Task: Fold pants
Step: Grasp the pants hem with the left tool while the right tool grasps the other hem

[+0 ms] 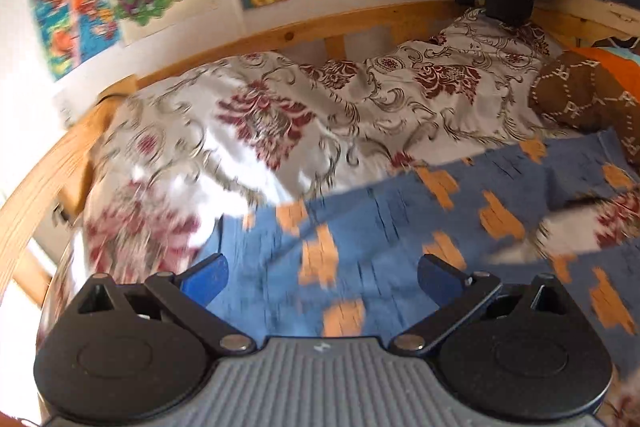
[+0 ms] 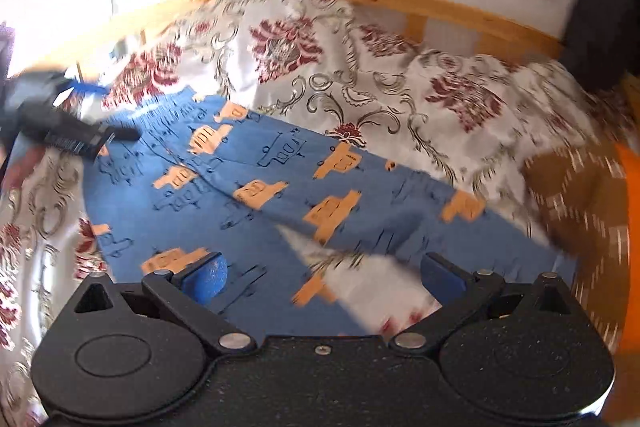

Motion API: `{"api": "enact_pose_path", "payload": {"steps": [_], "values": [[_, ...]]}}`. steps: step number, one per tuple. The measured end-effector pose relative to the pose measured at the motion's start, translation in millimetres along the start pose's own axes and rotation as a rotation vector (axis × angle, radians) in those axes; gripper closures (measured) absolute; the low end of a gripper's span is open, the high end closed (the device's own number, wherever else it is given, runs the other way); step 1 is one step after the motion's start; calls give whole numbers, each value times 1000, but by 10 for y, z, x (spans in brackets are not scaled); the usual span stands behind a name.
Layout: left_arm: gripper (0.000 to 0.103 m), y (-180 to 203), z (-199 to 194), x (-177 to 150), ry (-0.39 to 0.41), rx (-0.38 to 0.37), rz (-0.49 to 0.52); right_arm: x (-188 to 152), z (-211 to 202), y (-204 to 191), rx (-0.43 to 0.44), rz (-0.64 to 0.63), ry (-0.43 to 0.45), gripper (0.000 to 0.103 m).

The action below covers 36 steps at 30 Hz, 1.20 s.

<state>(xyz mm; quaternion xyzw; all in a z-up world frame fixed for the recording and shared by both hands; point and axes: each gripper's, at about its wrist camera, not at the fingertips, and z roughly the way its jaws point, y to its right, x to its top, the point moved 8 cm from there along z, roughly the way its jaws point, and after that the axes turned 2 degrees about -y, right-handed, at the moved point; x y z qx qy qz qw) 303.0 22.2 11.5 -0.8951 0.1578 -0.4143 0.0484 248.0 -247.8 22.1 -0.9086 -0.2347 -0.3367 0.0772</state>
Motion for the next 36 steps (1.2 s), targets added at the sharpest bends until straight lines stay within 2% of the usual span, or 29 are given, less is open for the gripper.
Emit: {"api": "enact_pose_path", "payload": {"steps": [3, 5, 8, 13, 18, 21, 24, 26, 28, 31, 33, 34, 35, 36], "values": [[0, -75, 531, 316, -21, -48, 25, 338, 259, 249, 53, -26, -54, 1], [0, -116, 900, 483, -43, -74, 18, 554, 450, 428, 103, -33, -38, 1], [0, -156, 1410, 664, -81, -112, 0, 779, 838, 770, 123, -30, -36, 1], [0, -68, 2036, 842, -127, -197, 65, 859, 1536, 1252, 137, 21, -95, 1], [1, 195, 2335, 946, -124, -321, 159, 904, 2003, 1449, 214, 61, -106, 3], [8, 407, 2432, 927, -137, -365, 270, 864, 2159, 1475, 218, 31, -126, 11], [25, 542, 2534, 823, -187, -372, 401, 777, 2263, 1487, 205, -30, -155, 22], [44, 559, 2584, 750, -227, -383, 442, 720, 2309, 1519, 192, -43, -166, 31], [52, 555, 2603, 694, -265, -415, 450, 667, 2360, 1561, 196, -28, -175, 41], [61, 562, 2626, 584, -326, -442, 495, 613, 2405, 1558, 202, -42, -189, 45], [61, 579, 2640, 519, -352, -423, 558, 604, 2420, 1540, 202, -58, -192, 54], [63, 595, 2626, 513, -351, -416, 575, 604, 2417, 1532, 204, -63, -191, 65], [71, 607, 2616, 513, -355, -416, 581, 605, 2413, 1524, 197, -74, -189, 76], [76, 617, 2607, 512, -360, -416, 587, 605, 2409, 1517, 188, -88, -185, 82]]}}
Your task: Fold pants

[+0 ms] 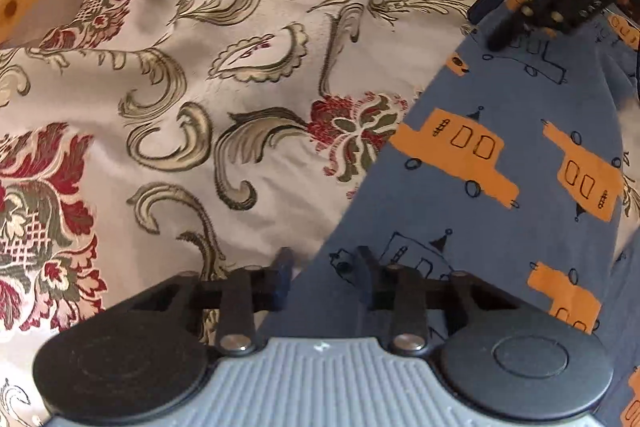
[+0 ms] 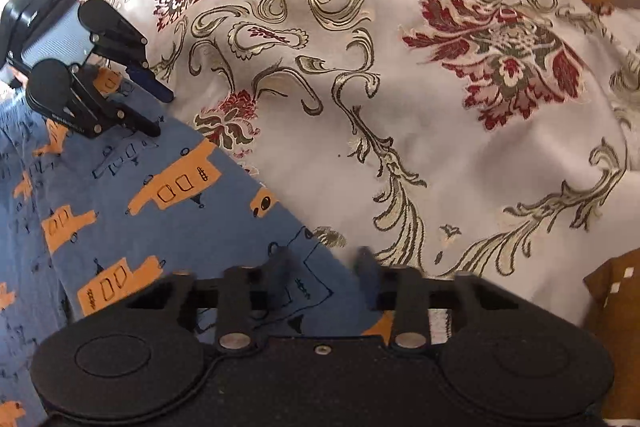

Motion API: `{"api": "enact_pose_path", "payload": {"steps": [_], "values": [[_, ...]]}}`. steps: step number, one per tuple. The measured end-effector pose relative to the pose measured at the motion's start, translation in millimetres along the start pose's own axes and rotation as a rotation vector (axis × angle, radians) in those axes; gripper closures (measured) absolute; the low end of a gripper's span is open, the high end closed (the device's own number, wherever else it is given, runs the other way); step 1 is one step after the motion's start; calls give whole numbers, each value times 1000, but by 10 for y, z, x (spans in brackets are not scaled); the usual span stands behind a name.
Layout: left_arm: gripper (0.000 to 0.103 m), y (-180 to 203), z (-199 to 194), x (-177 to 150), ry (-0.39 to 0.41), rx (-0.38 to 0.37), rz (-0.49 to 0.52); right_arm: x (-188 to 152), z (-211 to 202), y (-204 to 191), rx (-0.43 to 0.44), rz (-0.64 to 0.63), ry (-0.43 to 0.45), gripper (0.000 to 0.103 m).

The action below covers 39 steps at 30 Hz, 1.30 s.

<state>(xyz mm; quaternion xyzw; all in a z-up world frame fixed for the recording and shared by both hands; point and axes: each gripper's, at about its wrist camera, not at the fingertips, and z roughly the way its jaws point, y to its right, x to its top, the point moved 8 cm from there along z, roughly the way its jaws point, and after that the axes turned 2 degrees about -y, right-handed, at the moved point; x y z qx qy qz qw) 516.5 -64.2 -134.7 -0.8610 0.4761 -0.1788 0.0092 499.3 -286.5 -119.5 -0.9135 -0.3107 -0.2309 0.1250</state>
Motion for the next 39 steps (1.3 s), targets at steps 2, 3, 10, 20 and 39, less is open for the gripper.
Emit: {"api": "enact_pose_path", "payload": {"steps": [2, 3, 10, 20, 39], "values": [[90, 29, -13, 4, -11, 11, 12, -1, -9, -22, 7, -7, 0, 96], [93, 43, -20, -2, -14, 14, 10, -10, -14, -43, 13, -13, 0, 99], [103, 111, -118, 17, -3, 198, -104, -33, -92, -142, -34, -49, 30, 103], [103, -329, -355, 260, 102, 374, -173, 392, -156, -29, -222, -56, 149, 103], [7, -1021, -897, -432, 213, 232, -363, 621, -161, -297, -70, -18, 205, 5]]}}
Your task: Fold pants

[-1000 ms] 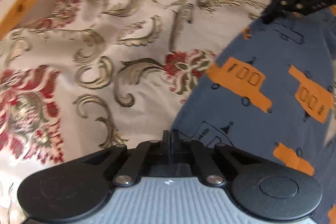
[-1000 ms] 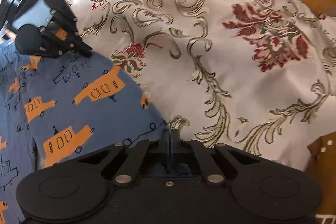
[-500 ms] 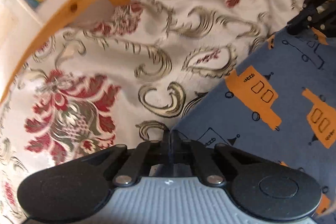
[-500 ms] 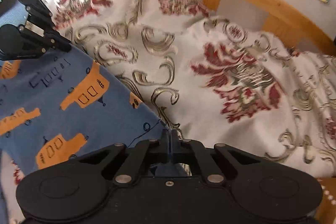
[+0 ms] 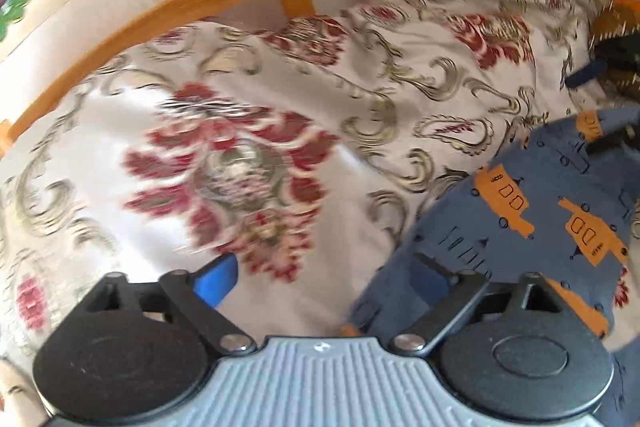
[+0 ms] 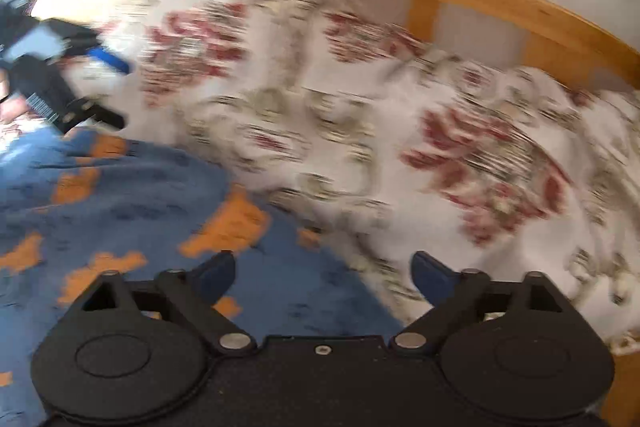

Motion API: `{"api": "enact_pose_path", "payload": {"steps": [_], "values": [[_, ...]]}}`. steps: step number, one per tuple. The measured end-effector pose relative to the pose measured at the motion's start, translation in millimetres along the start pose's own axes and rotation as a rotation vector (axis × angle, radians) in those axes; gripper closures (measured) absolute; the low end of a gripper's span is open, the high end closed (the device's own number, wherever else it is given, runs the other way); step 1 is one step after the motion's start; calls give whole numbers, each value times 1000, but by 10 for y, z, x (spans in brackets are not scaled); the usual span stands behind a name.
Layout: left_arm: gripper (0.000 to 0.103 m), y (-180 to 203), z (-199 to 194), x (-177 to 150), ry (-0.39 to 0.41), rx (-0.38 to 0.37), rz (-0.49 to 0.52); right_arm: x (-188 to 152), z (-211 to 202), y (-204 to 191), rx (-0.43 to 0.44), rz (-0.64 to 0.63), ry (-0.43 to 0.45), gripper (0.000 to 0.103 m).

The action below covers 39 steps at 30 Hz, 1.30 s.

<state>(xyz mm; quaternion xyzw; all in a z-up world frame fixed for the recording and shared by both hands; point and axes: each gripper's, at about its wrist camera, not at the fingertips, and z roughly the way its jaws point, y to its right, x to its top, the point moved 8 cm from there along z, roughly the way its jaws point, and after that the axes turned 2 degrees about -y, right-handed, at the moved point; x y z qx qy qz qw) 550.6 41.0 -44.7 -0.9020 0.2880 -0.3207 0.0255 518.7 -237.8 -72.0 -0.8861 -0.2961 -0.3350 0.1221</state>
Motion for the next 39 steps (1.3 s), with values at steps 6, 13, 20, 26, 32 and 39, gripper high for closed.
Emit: {"api": "enact_pose_path", "payload": {"steps": [6, 13, 20, 26, 32, 39], "values": [[18, -235, -157, -304, -101, -47, 10, 136, 124, -504, 120, -41, -10, 5], [48, -127, -105, -660, -230, -9, 194, 265, 420, -713, 121, -51, -37, 13], [85, -22, -124, -671, -281, -11, 268, 324, 743, -470, 36, -37, -94, 43], [102, 79, -106, -697, -287, 29, 303, 187, 873, -483, -9, -125, -158, 93], [103, -66, -134, -666, -250, 75, 211, 228, 793, -452, -44, -116, -111, 103], [103, -143, -344, -595, -190, 156, 169, 242, 610, -494, -58, -125, -56, 103]]}}
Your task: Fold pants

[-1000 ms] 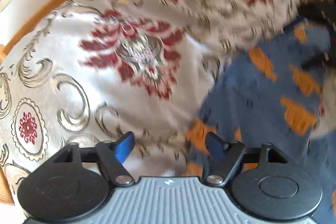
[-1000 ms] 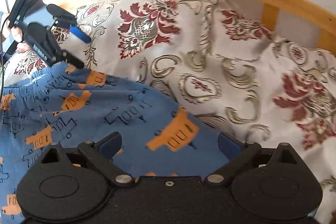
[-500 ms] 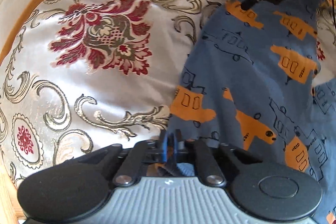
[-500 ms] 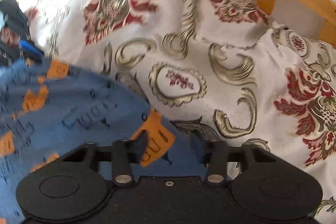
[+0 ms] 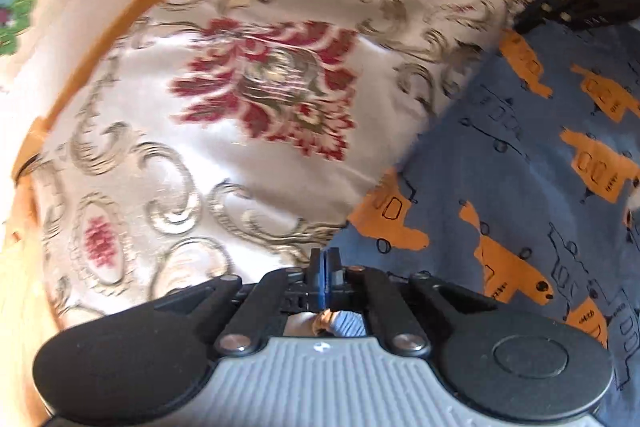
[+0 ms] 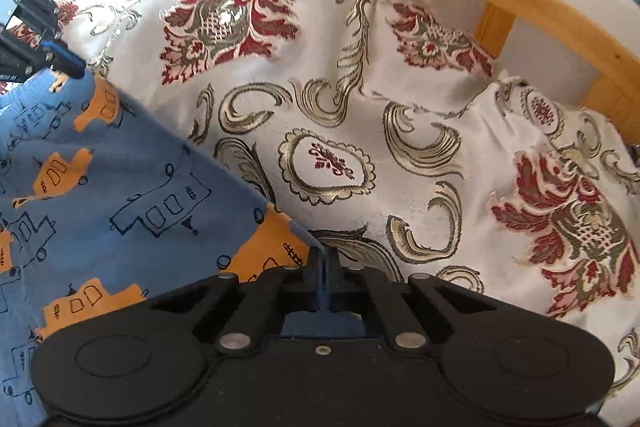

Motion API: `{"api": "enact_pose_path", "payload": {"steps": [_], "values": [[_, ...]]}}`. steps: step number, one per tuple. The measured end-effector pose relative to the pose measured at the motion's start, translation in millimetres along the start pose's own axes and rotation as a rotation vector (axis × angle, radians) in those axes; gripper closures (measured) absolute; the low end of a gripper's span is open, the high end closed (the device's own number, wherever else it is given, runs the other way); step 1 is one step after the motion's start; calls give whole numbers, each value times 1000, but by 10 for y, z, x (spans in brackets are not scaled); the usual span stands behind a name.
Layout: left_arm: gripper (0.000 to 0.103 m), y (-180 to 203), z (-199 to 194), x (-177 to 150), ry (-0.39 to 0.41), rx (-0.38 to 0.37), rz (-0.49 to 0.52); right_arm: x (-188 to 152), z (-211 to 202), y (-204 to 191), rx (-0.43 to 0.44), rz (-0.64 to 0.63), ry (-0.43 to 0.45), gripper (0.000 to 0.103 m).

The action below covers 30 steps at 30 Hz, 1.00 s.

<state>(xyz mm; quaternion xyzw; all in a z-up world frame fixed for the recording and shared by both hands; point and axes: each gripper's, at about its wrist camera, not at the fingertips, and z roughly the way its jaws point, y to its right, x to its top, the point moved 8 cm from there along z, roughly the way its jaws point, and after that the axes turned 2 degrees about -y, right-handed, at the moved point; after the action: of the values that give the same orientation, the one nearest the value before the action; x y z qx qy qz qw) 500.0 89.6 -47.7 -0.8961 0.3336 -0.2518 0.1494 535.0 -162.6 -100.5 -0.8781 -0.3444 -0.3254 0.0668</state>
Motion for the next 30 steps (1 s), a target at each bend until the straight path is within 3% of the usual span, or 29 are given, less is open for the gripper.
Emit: {"api": "enact_pose_path", "payload": {"steps": [6, 9, 12, 14, 16, 19, 24, 26, 30], "values": [[103, 22, -138, -33, 66, 68, 26, -35, -261, -74, 1, 2, 64, 103], [102, 105, -60, -25, 56, 44, 56, -69, -296, -90, -7, -6, 62, 103], [87, 143, 32, 35, 58, 15, 74, -76, -251, -74, -21, 8, 48, 103], [62, 170, 53, 89, 73, -17, 88, -70, -223, -75, -24, 9, 41, 103], [57, 205, 95, 145, 79, -20, 133, -55, -209, -82, -27, 2, 39, 103], [57, 235, 197, 206, 59, -35, 193, -38, -219, -80, -21, 8, 48, 103], [61, 242, 347, 285, 47, -98, 167, -51, -245, -78, -21, 7, 57, 103], [86, 264, 390, 269, 29, -103, 181, -58, -264, -80, -22, 5, 61, 103], [99, 293, 355, 231, 31, -90, 209, -85, -311, -112, -26, -10, 68, 103]]}}
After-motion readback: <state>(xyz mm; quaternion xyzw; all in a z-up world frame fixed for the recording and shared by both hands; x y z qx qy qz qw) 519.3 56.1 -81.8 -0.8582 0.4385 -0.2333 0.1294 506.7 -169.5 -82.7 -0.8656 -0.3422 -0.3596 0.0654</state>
